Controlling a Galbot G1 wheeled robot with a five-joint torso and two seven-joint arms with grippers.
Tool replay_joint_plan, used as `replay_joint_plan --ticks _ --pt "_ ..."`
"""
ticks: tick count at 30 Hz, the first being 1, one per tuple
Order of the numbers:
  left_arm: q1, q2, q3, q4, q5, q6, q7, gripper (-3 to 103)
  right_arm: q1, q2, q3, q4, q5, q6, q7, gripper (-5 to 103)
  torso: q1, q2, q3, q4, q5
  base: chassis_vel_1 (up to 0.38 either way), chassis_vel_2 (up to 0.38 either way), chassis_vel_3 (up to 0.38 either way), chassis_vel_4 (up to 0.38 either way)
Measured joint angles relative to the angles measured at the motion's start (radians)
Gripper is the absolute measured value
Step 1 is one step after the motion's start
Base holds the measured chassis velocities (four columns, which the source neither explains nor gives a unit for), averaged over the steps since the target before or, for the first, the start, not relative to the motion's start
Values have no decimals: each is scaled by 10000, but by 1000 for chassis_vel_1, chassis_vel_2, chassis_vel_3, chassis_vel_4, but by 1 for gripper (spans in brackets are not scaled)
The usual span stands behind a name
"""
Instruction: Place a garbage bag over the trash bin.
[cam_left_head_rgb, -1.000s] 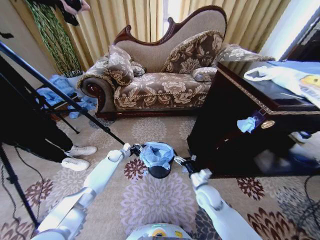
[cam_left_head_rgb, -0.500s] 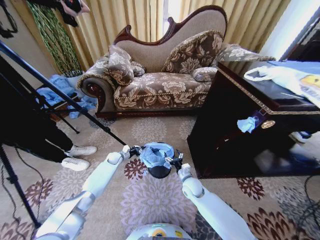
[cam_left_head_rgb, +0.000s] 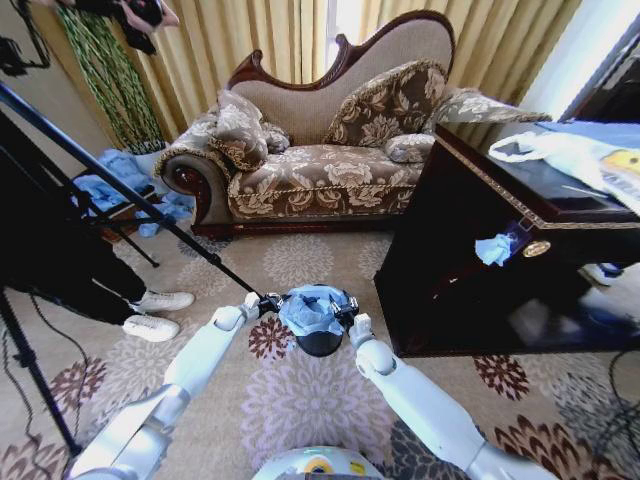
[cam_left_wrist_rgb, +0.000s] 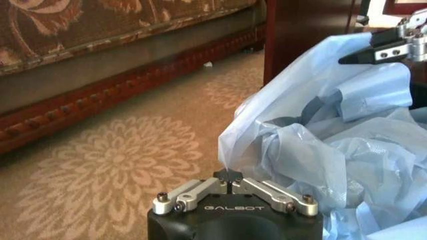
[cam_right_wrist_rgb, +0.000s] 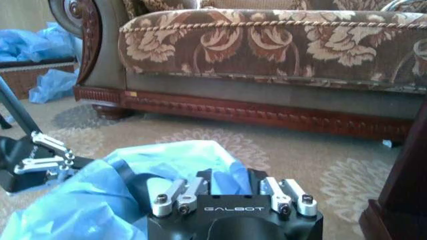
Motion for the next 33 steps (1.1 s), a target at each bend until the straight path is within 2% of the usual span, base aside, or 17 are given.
replay_joint_plan --ticks 3,4,7,8,9,23,33 --pt "-10 -46 2 30 0 -20 7 0 66 54 0 -337 -197 100 -120 24 0 0 0 -1 0 0 0 0 0" --pt "-10 -46 2 30 0 -20 7 0 66 54 0 -337 -197 100 -120 24 0 0 0 -1 0 0 0 0 0" --pt "10 -91 -28 13 1 -36 8 0 208 176 0 -704 -456 291 -194 8 0 0 0 0 1 0 0 0 0" --pt "10 -91 -28 13 1 -36 8 0 208 176 0 -704 -456 291 -194 8 0 0 0 0 1 0 0 0 0" --pt "26 -91 -41 -11 1 -37 7 0 243 190 5 -735 -490 323 -194 3 0 0 0 0 0 0 0 0 0" --pt "125 -40 -215 -304 -73 -47 -69 0 900 -17 -124 -627 -294 99 49 0 0 0 0 0 0 0 0 0 0" --pt "144 134 -226 -1479 -598 395 -142 0 1577 -412 -589 -715 137 -86 -173 0 1 0 0 -2 1 0 0 0 0"
